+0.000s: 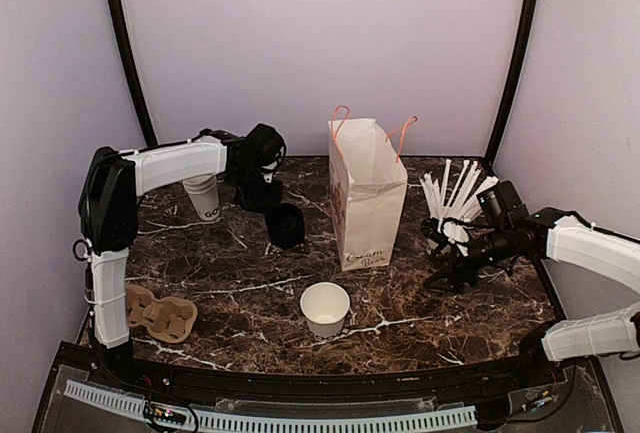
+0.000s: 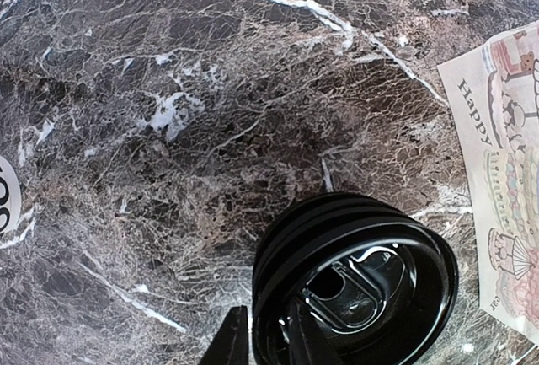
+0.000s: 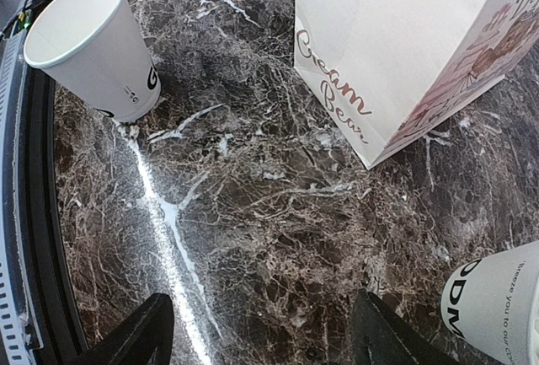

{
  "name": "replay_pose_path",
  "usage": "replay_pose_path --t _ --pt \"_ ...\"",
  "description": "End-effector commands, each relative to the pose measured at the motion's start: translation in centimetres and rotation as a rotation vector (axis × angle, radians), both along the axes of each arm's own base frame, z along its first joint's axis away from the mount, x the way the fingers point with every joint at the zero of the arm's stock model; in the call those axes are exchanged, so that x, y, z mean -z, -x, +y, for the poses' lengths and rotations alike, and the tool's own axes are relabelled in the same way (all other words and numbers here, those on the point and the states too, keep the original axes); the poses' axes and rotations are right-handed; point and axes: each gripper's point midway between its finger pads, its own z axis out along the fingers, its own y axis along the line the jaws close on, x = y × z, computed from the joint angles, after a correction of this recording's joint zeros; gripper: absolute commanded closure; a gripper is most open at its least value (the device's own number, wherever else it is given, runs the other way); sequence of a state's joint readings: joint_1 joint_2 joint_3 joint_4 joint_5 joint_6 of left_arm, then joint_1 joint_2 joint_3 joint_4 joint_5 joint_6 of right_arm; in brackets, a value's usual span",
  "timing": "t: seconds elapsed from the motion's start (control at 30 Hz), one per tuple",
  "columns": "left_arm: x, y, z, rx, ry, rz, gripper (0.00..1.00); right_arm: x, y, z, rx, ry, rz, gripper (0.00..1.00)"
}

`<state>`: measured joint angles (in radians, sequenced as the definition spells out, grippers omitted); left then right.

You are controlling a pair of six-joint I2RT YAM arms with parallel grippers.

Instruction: Pack the takeout coffee

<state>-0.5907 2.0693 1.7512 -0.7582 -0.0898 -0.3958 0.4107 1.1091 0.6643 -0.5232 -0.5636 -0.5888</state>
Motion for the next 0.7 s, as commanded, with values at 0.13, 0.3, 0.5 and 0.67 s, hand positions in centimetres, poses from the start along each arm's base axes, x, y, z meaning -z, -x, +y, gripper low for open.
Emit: replay_pose_path --t 0.13,0.3,0.5,0.67 --pt "-0.24 0.2 0.3 0.002 -0.019 0.013 0.78 0.01 -0.36 0.01 0.009 -0.006 -0.007 0.26" --pt "-0.26 0.25 0.58 -0.013 -0.03 0.015 0.75 0.04 -0.37 -0.02 0.009 -0.004 -0.006 0.26" --pt "-0.11 0.34 0.36 -0.008 -0.018 0.021 0.81 0.05 -0.37 -0.04 0.01 -0.004 -0.008 0.26" --pt "-0.11 0.37 0.27 -0.004 -0.014 0.022 0.83 0.03 -0.38 -0.05 0.011 -0.004 -0.009 0.26"
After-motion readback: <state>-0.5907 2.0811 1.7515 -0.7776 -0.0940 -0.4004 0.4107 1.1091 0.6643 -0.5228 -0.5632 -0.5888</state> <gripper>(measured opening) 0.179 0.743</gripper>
